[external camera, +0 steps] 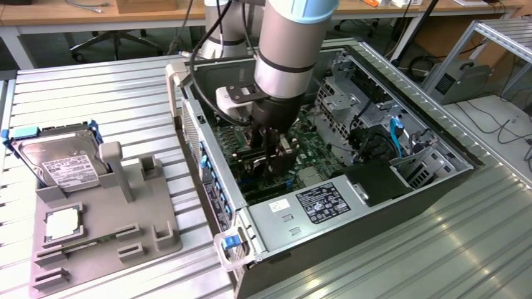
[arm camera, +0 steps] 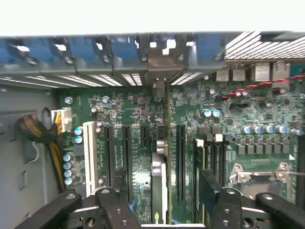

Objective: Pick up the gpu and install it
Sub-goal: 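Insert the gpu into the slot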

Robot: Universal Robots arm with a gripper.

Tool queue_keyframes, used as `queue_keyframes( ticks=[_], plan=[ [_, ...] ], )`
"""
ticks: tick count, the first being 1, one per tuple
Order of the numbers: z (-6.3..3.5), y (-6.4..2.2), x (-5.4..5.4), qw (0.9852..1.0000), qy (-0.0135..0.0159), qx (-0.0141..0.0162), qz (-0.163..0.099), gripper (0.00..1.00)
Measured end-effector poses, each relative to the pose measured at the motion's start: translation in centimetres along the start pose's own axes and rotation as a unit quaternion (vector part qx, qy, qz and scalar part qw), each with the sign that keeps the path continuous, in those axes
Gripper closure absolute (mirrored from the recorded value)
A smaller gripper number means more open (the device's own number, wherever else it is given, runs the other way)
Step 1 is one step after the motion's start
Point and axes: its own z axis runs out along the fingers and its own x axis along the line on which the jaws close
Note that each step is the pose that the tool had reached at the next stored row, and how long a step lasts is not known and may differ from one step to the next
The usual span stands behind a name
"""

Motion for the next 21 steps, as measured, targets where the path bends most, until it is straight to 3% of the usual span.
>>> queue_keyframes(
  ticks=[7,14,16,20,21],
  plan=[
    [-3.99,-0.01,-0.1,1.0000,0.0000,0.0000,0.000,0.29],
    [-7.21,-0.01,-0.1,1.0000,-0.0001,0.0000,0.000,0.29],
    [-9.05,-0.02,-0.1,1.0000,-0.0001,0.0001,0.000,0.29],
    [-11.51,-0.02,-0.2,1.0000,-0.0001,0.0002,0.000,0.29],
    [-11.71,-0.02,-0.2,1.0000,0.0000,0.0002,0.000,0.29]
  ],
)
